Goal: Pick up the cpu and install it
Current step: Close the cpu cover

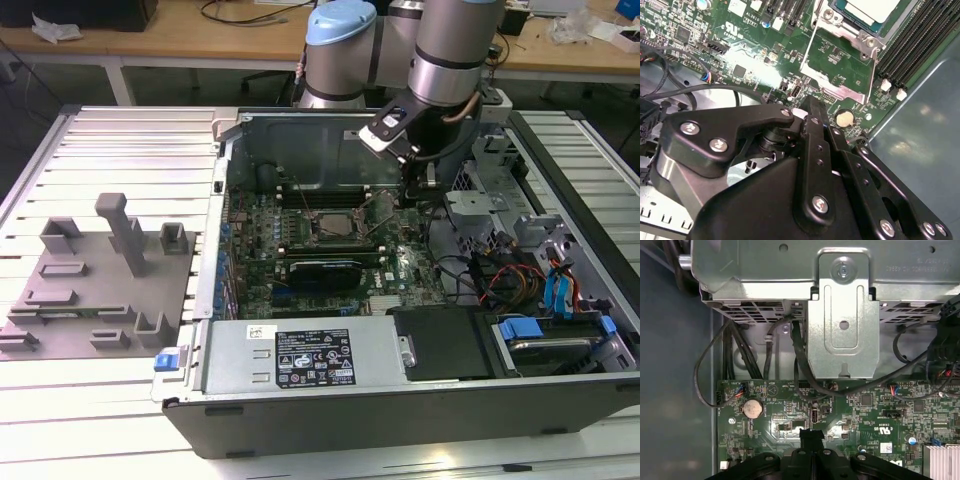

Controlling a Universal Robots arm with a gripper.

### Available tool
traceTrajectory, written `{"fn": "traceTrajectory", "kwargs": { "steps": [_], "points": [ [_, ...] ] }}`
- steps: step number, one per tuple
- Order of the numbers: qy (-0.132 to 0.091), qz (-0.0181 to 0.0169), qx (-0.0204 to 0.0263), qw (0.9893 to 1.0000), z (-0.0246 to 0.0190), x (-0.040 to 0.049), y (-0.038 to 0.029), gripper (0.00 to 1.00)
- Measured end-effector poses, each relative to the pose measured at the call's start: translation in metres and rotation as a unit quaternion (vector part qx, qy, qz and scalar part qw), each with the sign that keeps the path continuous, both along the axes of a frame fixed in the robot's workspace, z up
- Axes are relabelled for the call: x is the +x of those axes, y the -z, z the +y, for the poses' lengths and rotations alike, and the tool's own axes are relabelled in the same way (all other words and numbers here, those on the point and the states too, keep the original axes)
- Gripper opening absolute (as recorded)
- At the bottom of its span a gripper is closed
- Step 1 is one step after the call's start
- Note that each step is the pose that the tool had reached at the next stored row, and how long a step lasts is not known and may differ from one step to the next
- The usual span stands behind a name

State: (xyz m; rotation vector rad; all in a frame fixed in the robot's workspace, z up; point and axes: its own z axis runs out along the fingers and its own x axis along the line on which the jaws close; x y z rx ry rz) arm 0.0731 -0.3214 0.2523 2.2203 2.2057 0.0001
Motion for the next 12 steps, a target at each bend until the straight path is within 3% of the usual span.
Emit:
{"fn": "traceTrajectory", "kwargs": {
  "steps": [4,9,12],
  "points": [
    [0.0,0.0,0.0,1.0,0.0041,0.0,0.0044,0.11],
    [0.0,0.0,0.0,1.0,0.0134,-0.0004,0.0068,0.11],
    [0.0,0.0,0.0,1.0,0.0178,-0.0062,0.0075,0.11]
  ]
}}
